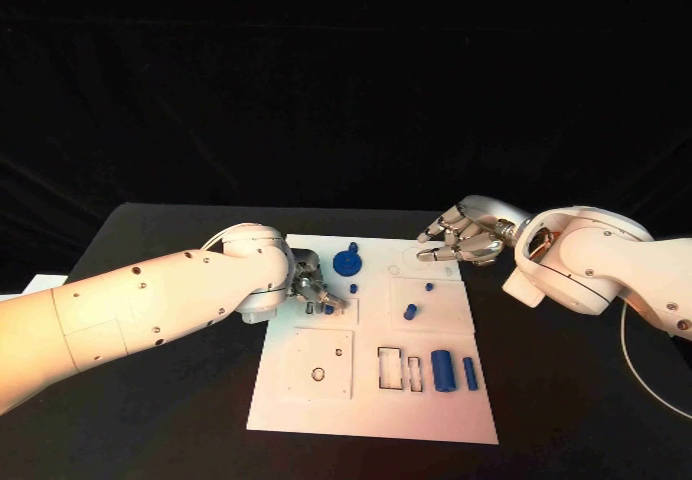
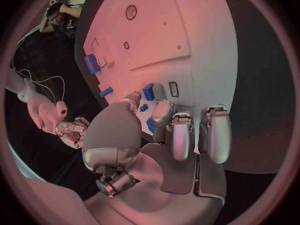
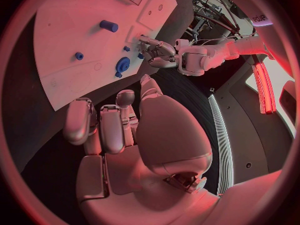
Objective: Assemble the parts on the task board
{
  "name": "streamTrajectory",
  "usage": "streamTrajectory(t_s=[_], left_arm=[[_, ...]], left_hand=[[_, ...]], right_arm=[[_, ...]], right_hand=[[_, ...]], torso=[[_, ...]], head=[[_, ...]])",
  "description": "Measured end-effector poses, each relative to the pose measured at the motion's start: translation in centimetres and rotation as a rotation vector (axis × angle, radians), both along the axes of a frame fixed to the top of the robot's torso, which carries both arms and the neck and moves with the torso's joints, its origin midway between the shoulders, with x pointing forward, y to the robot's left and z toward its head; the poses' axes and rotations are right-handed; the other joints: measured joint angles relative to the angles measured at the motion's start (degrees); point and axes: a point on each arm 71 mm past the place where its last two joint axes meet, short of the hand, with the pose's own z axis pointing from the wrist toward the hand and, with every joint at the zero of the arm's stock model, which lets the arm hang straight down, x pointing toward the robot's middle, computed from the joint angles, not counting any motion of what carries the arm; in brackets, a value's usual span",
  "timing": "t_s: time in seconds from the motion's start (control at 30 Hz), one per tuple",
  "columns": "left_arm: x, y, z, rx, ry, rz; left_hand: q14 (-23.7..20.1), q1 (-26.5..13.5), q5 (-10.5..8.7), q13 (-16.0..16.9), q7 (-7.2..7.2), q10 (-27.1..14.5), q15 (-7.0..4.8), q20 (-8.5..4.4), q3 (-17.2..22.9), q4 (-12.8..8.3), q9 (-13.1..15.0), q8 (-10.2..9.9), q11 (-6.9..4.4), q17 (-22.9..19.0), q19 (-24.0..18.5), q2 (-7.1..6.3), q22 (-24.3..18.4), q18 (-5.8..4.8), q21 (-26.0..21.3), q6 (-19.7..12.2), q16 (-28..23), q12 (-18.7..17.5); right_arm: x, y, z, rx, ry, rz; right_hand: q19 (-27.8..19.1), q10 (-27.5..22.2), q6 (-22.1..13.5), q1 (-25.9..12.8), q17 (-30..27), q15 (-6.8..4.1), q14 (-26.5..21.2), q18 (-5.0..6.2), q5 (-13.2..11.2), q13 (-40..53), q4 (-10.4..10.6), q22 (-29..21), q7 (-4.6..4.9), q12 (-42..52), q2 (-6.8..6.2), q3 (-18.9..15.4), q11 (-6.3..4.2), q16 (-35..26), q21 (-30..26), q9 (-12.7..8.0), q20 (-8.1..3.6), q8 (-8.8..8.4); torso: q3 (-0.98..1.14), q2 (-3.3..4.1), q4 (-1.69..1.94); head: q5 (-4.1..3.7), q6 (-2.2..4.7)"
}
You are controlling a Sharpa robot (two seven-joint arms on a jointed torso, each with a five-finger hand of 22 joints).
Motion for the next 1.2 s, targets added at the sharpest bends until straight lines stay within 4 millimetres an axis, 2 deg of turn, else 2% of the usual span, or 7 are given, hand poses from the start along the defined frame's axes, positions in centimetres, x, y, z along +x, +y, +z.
streamTrajectory(t_s=[0.23, 0.33, 0.43, 0.53, 0.73, 0.83, 1.2], left_arm=[[0.3, 0.5, 2.6, -0.042, -0.043, 0.013], [0.9, 1.0, 4.6, -0.051, -0.077, 0.022], [1.9, 1.5, 6.7, -0.052, -0.109, 0.038], [2.8, 2.0, 7.7, -0.045, -0.116, 0.057], [4.8, 2.8, 7.6, -0.012, -0.078, 0.092], [5.6, 2.8, 7.1, 0.006, -0.055, 0.101], [7.4, 3.3, 5.1, 0.067, -0.007, 0.131]], left_hand=[[0.00, -0.30, -0.72, -1.19, 0.02, 0.00, 0.00, 0.00, -2.52, 0.04, 0.00, -0.05, 0.00, 0.00, 0.00, 0.30, 0.00, 0.00, -0.24, -0.03, 0.00, -0.96], [0.00, 0.03, -0.72, -2.93, 0.71, -1.39, 0.00, 0.00, -3.83, 0.06, 0.00, -0.05, 0.31, -0.01, 0.00, 0.63, -0.01, 0.00, -0.56, -0.77, 0.00, -2.53], [0.00, 1.32, -0.72, -5.24, 1.13, -2.98, 0.00, 0.00, -5.04, -0.14, 0.00, -0.32, 0.66, -0.01, 0.00, 1.88, -0.01, 0.00, -1.34, -1.77, 0.00, -4.63], [0.00, 2.60, -0.72, -6.66, 1.27, -3.76, 0.00, 0.00, -5.63, -0.08, -0.04, -0.45, 0.85, -0.01, 0.00, 1.92, -0.01, 0.00, -1.58, -2.30, 0.00, -5.88], [0.02, 6.49, -0.72, -11.65, 2.80, -7.30, 1.45, 0.89, -7.23, -0.32, -1.96, -3.59, 2.35, -0.01, 0.05, 3.13, -0.01, 0.01, -2.68, -5.87, 0.00, -10.27], [0.08, 7.54, -0.72, -12.43, 3.39, -7.70, 1.52, 1.16, -7.80, -0.27, -3.02, -4.88, 2.75, -0.01, 0.11, 3.30, -0.02, 0.01, -2.91, -6.46, 0.00, -10.66], [0.01, 8.30, -0.72, -11.29, 3.18, -7.15, 1.86, 1.56, -9.04, -0.07, -4.01, -5.07, 2.67, -0.01, 0.10, 3.61, -0.02, 0.00, -2.90, -5.40, 0.00, -9.32]], right_arm=[[0.1, -0.1, -0.1, -0.001, 0.002, -0.004], [0.1, -0.2, -0.2, -0.001, 0.004, -0.006], [0.2, -0.2, -0.3, -0.002, 0.007, -0.008], [0.2, -0.3, -0.4, -0.003, 0.009, -0.009], [0.3, -0.3, -0.5, -0.004, 0.012, -0.011], [0.3, -0.2, -0.5, -0.004, 0.012, -0.010], [0.3, 0.0, -0.5, -0.003, 0.013, -0.006]], right_hand=[[0.00, 0.00, 0.00, 0.00, 0.00, 0.00, 0.00, 0.00, 0.00, 0.00, 0.00, 0.00, 0.00, 0.00, 0.00, 0.00, 0.00, 0.00, 0.00, 0.00, 0.00, 0.00], [0.00, 0.00, 0.00, 0.00, 0.00, 0.00, 0.00, 0.00, 0.00, 0.00, 0.00, 0.00, 0.00, 0.00, 0.00, 0.00, 0.00, 0.00, 0.00, 0.00, 0.00, 0.00], [0.00, 0.00, 0.00, -0.17, 0.00, 0.00, 0.00, 0.00, 0.00, 0.00, 0.08, -0.04, 0.00, 0.00, 0.17, -0.08, 0.00, 0.00, 0.00, 0.00, 0.00, 0.00], [-0.21, 0.01, 0.00, -0.24, 0.00, 0.00, 0.00, 0.00, 0.00, 0.00, 0.24, -0.13, 0.00, 0.00, 0.24, -0.24, 0.00, 0.00, 0.00, 0.00, -0.21, 0.00], [-0.21, 0.08, 0.00, -0.31, 0.01, 0.00, 0.00, 0.00, 0.00, 0.16, 0.24, -0.13, 0.00, 0.25, 0.31, -0.24, 0.08, 0.00, 0.00, 0.00, -0.21, 0.00], [-0.21, 0.08, 0.00, -0.31, 0.01, 0.00, 0.00, 0.00, 0.00, 0.20, 0.24, -0.13, 0.00, 0.30, 0.31, -0.24, 0.08, 0.00, 0.00, 0.00, -0.21, 0.00], [-0.21, 0.08, 0.00, -0.31, 0.01, 0.00, 0.00, 0.00, 0.24, 0.19, 0.23, -0.13, 0.00, 0.29, 0.31, -0.23, 0.08, 0.00, 0.00, 0.00, -0.21, 0.22]], torso=[[0.00, 0.01, 0.01], [0.04, -0.01, 0.04], [0.08, -0.03, 0.08], [0.12, -0.03, 0.12], [0.08, -0.02, 0.10], [0.05, 0.01, 0.05], [0.04, 0.08, -0.04]], head=[[-0.16, 0.02], [-0.11, -0.02], [0.01, 0.01], [0.13, 0.07], [0.38, 0.18], [0.56, 0.24], [0.91, 0.06]])
